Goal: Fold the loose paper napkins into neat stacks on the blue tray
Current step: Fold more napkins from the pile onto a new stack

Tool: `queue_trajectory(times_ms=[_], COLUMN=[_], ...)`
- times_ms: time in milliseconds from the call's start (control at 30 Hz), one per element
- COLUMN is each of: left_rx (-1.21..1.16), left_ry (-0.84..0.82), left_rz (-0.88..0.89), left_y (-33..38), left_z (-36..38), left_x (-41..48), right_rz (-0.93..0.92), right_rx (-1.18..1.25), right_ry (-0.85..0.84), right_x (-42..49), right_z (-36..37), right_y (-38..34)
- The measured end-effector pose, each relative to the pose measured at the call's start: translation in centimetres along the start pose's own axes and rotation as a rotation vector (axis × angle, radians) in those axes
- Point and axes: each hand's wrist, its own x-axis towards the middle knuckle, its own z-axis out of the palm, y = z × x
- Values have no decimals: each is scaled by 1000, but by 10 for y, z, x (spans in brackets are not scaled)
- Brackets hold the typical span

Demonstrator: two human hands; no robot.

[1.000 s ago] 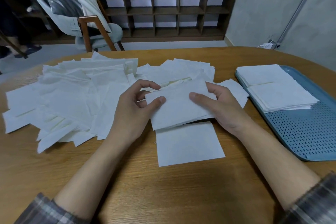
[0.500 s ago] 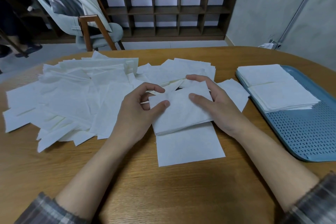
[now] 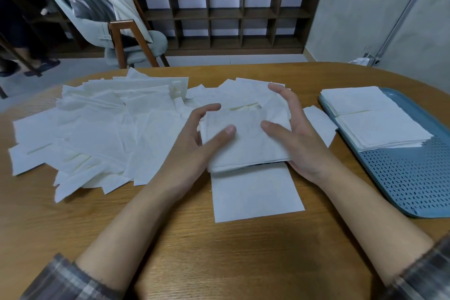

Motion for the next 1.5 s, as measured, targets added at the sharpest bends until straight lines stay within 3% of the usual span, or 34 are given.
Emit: queue_trajectory(times_ms=[133,233,300,433,633,833,1200,1500], left_rx=[200,262,281,584,749,699,729,715], left_ry=[124,106,67,135,-231,-265,-255,-251], left_rz=[101,158,191,320,287,219,345,339], left_y=[-5,-5,-7,-16,-23,-18,-16,-16], left_z=[-1,-3,0,0,2,2,3,2], left_x=[1,1,0,0,-1,-2,-5,-4], right_rz=[45,19,-30,-123,-162,-166,-163,-143], right_rx=[51,-26,-191,-377,-380,-389,-400,-405], right_ry=[-94,-179,-126,111,211,185,142,140], right_x=[0,0,-1,3,6,5,7,6], right_z=[-5,-10,-12,-16,-21,-18,-17,-16], right_y=[-4,-5,-1,1,8,8,10,11])
